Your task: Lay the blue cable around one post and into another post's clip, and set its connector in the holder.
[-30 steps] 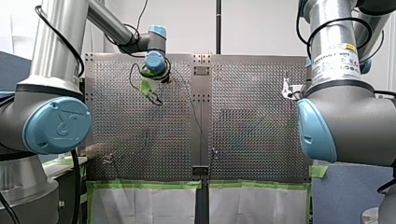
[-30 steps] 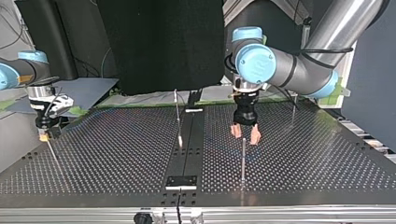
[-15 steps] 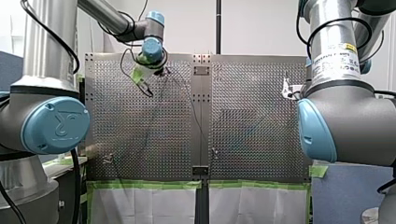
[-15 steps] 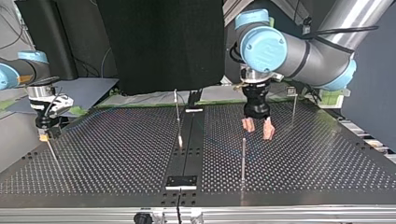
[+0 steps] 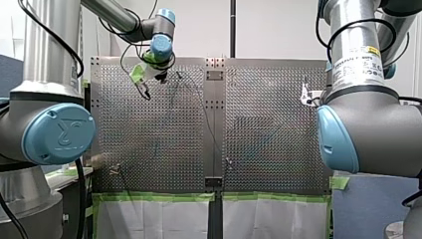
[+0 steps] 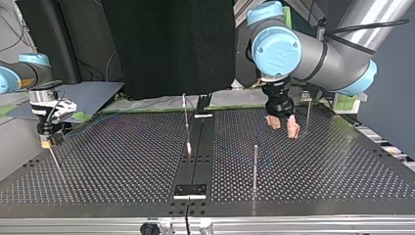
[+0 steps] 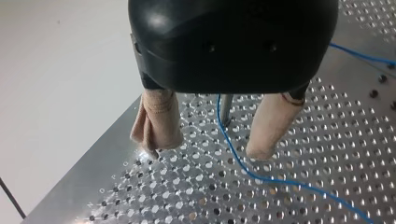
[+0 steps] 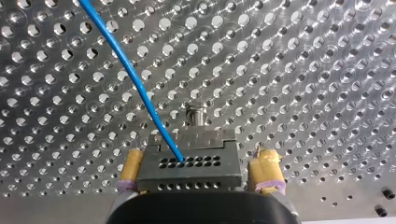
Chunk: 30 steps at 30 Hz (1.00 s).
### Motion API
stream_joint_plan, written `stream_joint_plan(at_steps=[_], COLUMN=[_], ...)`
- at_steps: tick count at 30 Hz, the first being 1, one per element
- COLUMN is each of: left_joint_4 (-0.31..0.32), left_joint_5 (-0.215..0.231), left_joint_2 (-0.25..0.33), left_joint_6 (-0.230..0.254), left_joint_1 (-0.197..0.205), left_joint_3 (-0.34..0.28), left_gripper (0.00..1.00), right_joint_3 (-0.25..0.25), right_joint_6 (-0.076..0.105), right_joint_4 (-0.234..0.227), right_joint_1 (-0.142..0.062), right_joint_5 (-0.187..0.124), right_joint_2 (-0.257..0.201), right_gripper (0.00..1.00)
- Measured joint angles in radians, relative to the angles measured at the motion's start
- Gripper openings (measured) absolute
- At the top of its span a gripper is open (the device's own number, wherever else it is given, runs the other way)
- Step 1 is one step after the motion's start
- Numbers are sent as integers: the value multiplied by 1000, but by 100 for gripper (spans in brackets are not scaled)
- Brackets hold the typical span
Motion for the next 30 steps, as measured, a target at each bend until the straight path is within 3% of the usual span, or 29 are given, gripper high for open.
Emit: stream_joint_plan(at_steps=[9, 15, 30], left_joint_4=[-83, -89, -74], left_joint_5=[-84, -123, -16], left_joint_2=[-1, -1, -2], left_joint_6=[84, 134, 262], left_joint_1=[-18, -34, -57], left_joint_3=[36, 48, 99], left_gripper=[100, 100, 100], right_joint_3=[0, 1, 0], right_joint_6=[0, 0, 0], right_joint_4=[-1, -1, 0], right_joint_1=[1, 1, 1], right_joint_5=[0, 0, 0], right_joint_2=[0, 0, 1], right_gripper=[100, 100, 100])
